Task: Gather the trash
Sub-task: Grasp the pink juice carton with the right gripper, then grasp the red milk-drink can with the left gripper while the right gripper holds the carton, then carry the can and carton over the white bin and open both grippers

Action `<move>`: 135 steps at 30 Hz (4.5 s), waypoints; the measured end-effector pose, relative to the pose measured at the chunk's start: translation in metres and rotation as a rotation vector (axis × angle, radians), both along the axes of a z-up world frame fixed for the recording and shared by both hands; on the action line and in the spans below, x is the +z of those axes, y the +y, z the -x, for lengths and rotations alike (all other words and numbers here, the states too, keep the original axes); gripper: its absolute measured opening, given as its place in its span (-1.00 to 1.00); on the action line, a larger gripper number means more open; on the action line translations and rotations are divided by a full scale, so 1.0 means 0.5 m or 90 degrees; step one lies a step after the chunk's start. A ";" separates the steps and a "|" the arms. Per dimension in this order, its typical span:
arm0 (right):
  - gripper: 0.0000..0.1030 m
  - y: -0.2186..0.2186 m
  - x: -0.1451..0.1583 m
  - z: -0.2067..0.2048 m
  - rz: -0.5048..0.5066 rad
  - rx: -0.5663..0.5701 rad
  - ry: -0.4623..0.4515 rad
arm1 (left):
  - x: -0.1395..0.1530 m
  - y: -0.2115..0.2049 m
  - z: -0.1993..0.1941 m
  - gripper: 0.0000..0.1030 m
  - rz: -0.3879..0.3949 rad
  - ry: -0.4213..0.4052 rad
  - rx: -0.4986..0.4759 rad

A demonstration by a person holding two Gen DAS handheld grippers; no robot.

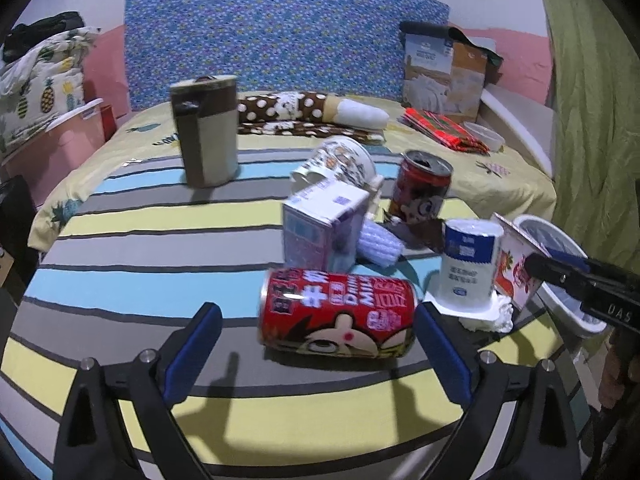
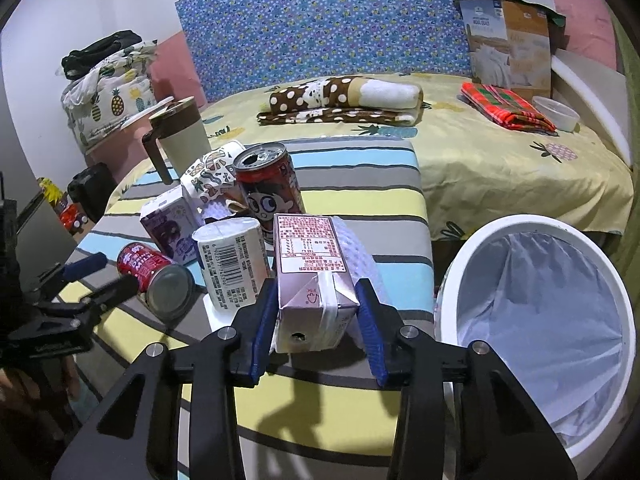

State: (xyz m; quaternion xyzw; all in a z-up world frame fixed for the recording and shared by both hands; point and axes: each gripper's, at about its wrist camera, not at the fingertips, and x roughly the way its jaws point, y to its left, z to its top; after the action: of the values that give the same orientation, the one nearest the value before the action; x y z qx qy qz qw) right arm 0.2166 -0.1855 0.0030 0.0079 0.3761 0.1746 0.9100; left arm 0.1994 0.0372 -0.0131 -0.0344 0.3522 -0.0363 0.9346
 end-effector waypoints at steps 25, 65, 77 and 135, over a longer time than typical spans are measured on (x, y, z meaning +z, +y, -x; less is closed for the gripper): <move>-0.21 -0.002 0.008 0.030 -0.014 -0.012 -0.016 | -0.002 -0.032 -0.032 0.89 0.048 0.041 -0.057; -0.21 -0.004 0.029 0.081 -0.032 -0.022 -0.035 | 0.008 -0.029 0.032 0.00 0.010 0.005 -0.154; -0.21 -0.011 0.040 0.102 -0.049 -0.028 -0.046 | 0.040 -0.009 0.086 -0.99 0.027 -0.013 -0.084; -0.21 -0.246 0.017 0.112 -0.053 -0.208 -0.044 | 0.168 -0.348 -0.028 0.06 0.054 -0.072 -0.277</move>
State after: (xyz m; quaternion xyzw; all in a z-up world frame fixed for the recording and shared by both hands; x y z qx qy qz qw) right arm 0.1608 -0.3085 0.0115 0.1009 0.3309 0.0399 0.9374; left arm 0.2133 -0.1370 0.0707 0.0055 0.2965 -0.2536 0.9208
